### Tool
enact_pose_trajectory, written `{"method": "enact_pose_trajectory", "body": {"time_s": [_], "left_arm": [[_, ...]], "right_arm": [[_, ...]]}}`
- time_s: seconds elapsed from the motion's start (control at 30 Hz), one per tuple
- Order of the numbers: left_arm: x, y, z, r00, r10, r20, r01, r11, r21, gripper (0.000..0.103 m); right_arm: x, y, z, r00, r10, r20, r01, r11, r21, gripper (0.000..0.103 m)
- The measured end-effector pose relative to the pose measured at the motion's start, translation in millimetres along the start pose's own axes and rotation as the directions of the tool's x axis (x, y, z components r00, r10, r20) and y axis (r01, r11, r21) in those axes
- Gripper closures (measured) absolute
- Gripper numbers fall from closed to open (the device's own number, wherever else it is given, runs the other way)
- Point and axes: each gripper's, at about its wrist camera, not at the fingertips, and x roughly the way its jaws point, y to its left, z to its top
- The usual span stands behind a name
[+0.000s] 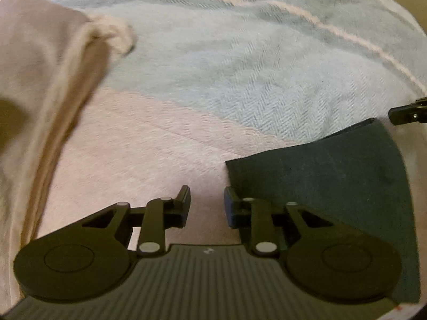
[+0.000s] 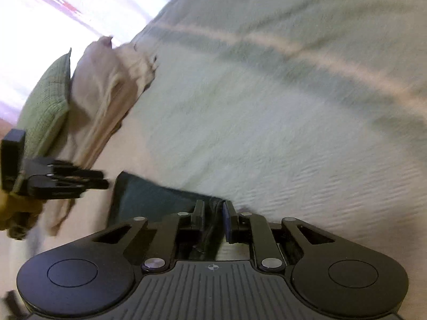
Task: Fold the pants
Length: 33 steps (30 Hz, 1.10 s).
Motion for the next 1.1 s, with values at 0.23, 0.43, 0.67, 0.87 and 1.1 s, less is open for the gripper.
{"method": "enact_pose_trajectory", "body": {"time_s": [0.23, 0.43, 0.67, 0.87, 1.1], "left_arm": [[5.7, -36.5, -22.8, 0.989, -0.142, 0.047, 0.145, 0.988, -0.051, 0.081], [35.9, -45.3, -44.3, 0.995, -0.072, 0.064, 0.076, 0.995, -0.063, 0.079], [-29.3, -35.0, -107.0, 0.998, 0.027, 0.052, -0.021, 0.993, -0.114, 0.081], [-68.9, -64.3, -189.5, 0.999, -0.008, 0.046, 0.012, 0.997, -0.078, 0.077], [-50.2, -95.2, -244.7, 1.0, 0.0, 0.016, -0.001, 1.0, 0.028, 0.075]], "right_arm": [[1.0, 44.3, -11.1, 0.984, 0.173, -0.048, -0.177, 0.978, -0.111, 0.069], [16.5, 19.4, -19.4, 0.993, 0.107, -0.044, -0.11, 0.991, -0.082, 0.068], [-57.8, 24.9, -75.4, 0.991, 0.105, -0.083, -0.11, 0.992, -0.06, 0.046], [-115.1, 40.3, -188.3, 0.988, 0.114, -0.1, -0.102, 0.987, 0.123, 0.039], [-125.2, 66.1, -296.7, 0.994, 0.094, -0.046, -0.074, 0.944, 0.321, 0.035]]}}
